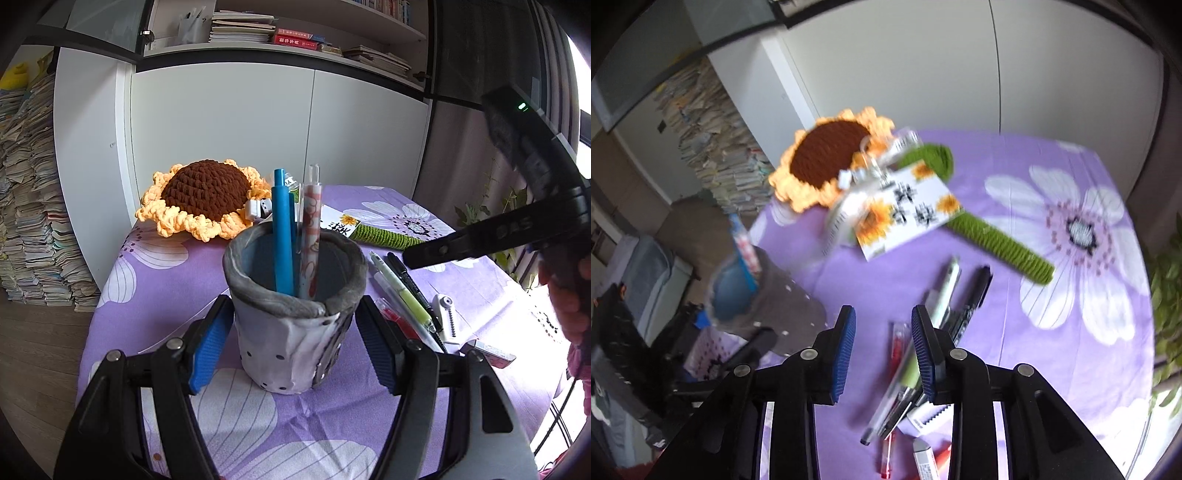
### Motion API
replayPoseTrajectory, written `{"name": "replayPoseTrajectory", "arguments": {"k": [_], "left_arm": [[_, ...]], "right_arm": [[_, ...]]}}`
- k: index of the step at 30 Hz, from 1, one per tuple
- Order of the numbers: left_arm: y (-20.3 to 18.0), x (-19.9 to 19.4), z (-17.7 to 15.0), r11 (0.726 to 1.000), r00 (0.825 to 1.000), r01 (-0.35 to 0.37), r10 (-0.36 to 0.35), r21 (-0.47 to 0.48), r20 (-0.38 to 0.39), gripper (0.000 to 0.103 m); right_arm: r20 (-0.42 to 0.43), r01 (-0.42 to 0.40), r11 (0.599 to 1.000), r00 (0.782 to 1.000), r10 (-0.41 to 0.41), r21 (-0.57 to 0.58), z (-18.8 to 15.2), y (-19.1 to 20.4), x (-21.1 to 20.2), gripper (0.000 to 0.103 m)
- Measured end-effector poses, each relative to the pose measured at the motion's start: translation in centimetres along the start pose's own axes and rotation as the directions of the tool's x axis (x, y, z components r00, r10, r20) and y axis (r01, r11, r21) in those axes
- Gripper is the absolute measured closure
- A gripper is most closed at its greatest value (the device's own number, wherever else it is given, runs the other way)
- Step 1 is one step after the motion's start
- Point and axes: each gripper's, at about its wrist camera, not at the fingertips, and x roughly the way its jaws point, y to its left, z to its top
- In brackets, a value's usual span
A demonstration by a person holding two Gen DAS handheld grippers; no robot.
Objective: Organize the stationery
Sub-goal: 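Grasp the green highlighter with the right gripper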
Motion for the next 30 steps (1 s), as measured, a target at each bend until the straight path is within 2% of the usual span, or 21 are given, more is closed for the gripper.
{"name": "replayPoseTrajectory", "arguments": {"k": [10, 16, 18, 19, 23, 27, 30], "left_arm": [[0.0, 0.0, 0.0, 1.0, 1.0, 0.0, 0.0, 0.001, 0.0, 0.035], [0.1, 0.0, 0.0, 1.0, 1.0, 0.0, 0.0, 0.0, 0.0, 0.035], [0.1, 0.0, 0.0, 1.0, 1.0, 0.001, -0.001, 0.0, 0.0, 0.035], [0.1, 0.0, 0.0, 1.0, 1.0, 0.001, -0.001, 0.0, 0.0, 0.035], [0.1, 0.0, 0.0, 1.0, 1.0, 0.0, 0.0, 0.001, 0.0, 0.035], [0.1, 0.0, 0.0, 1.0, 1.0, 0.0, 0.0, 0.001, 0.0, 0.035], [0.1, 0.0, 0.0, 1.0, 1.0, 0.0, 0.0, 0.0, 0.0, 0.035]], "right_arm": [[-0.084, 0.105, 0.989, 0.992, -0.096, 0.106, 2.3, -3.5, 5.4, 0.072], [-0.128, 0.106, 0.983, 0.988, -0.088, 0.148, 3.1, -4.9, 7.7, 0.072], [-0.127, 0.13, 0.984, 0.985, -0.114, 0.124, 3.2, -4.6, 7.8, 0.087], [-0.125, 0.126, 0.984, 0.986, -0.111, 0.122, 3.2, -4.5, 7.8, 0.089], [-0.05, 0.11, 0.987, 0.993, -0.105, 0.114, 3.0, -3.9, 5.5, 0.09], [0.043, 0.069, 0.994, 0.996, -0.072, 0.08, 2.3, -2.3, 0.9, 0.091], [0.121, 0.052, 0.998, 0.991, -0.055, 0.02, 1.4, -0.1, -3.0, 0.092]]}}
